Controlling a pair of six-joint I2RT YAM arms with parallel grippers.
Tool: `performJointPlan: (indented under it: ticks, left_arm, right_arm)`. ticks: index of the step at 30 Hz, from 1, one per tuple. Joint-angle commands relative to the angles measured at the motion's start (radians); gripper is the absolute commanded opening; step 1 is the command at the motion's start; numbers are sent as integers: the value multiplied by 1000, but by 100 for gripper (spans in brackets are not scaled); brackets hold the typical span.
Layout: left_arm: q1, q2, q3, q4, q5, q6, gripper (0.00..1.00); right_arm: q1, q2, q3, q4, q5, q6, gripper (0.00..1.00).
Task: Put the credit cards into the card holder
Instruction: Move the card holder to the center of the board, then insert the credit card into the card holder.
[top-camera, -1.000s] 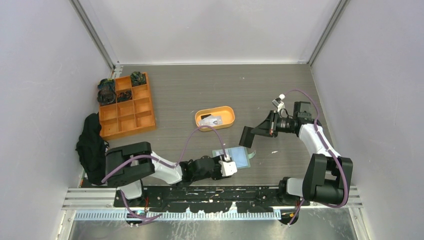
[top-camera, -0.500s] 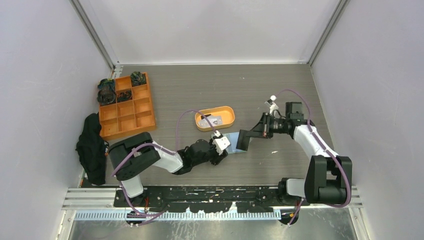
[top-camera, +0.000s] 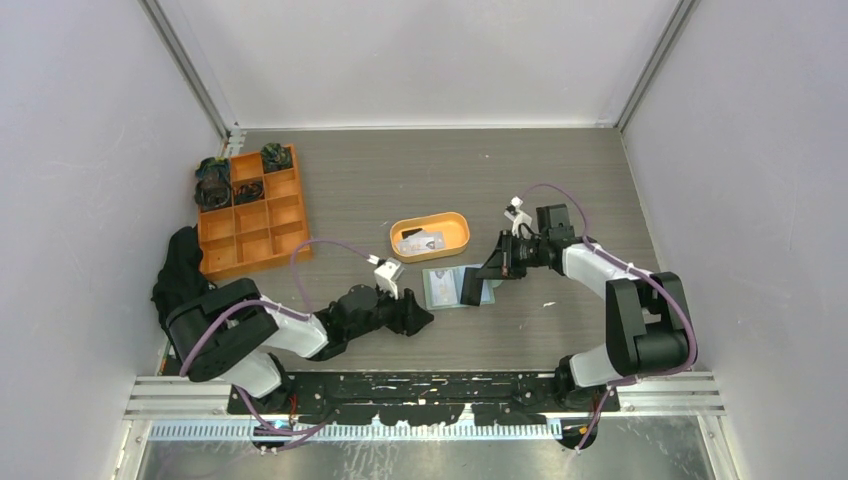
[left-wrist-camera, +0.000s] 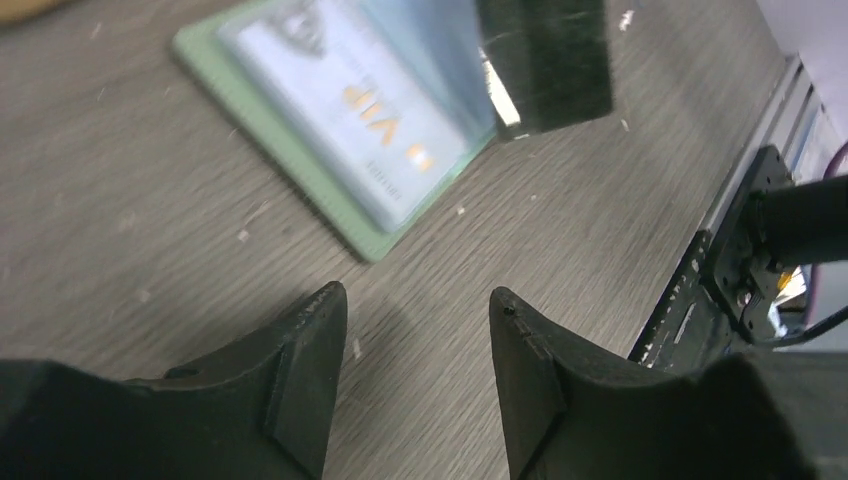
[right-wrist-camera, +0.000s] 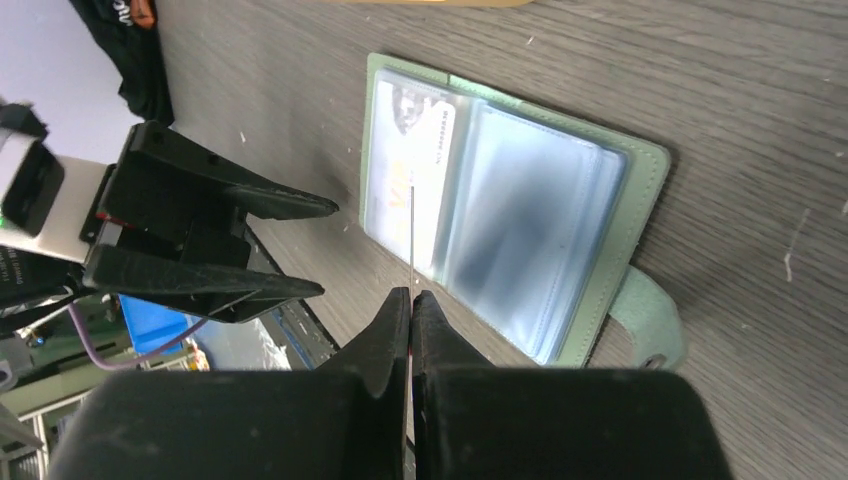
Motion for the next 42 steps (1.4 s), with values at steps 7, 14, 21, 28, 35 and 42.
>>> performJointPlan:
  ticks: [7, 14, 21, 28, 35, 42]
  left_arm:
    - [70, 84, -17, 94, -14, -394, 52]
    - [72, 10, 101, -306, -99, -422, 51]
    - [71, -29, 176, -560, -184, -366, 51]
    - [72, 14, 242, -603, -161, -329, 51]
    - [75, 36, 265, -629, -160, -315, 48]
    - [76, 59, 276, -628, -145, -316, 48]
  right_arm:
    - [15, 9, -13, 220, 114, 115, 1]
    - [15, 103, 12, 338, 106, 202, 1]
    - [12, 118, 1, 327, 96, 184, 1]
    - [8, 132, -5, 372, 22, 215, 1]
    - [5, 118, -14, 391, -4, 234, 1]
    - [5, 122, -7, 349, 37, 202, 1]
